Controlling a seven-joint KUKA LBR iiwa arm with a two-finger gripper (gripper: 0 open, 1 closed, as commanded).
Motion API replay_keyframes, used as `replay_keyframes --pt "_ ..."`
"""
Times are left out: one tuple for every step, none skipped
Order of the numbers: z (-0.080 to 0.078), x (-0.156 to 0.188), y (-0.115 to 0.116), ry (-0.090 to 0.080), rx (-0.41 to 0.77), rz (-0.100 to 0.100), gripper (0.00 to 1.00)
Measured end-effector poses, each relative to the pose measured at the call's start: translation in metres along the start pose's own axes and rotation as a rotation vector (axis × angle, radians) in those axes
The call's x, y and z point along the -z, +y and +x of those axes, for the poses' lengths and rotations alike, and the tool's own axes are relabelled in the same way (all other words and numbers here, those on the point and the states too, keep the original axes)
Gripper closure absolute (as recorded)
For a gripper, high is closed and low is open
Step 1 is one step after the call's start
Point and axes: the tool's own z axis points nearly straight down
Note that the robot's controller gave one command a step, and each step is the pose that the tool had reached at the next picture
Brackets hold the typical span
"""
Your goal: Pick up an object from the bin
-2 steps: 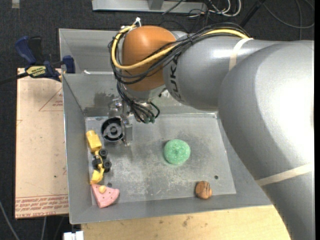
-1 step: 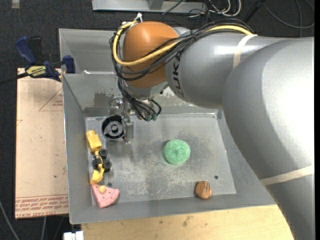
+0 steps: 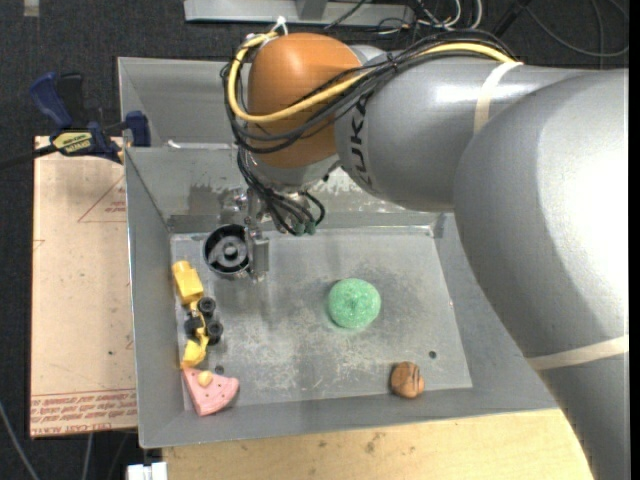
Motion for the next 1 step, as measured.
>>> replay_keyframes --pt "-0.0005 0.0095 0.0001 -0.001 0.000 0.000 1.00"
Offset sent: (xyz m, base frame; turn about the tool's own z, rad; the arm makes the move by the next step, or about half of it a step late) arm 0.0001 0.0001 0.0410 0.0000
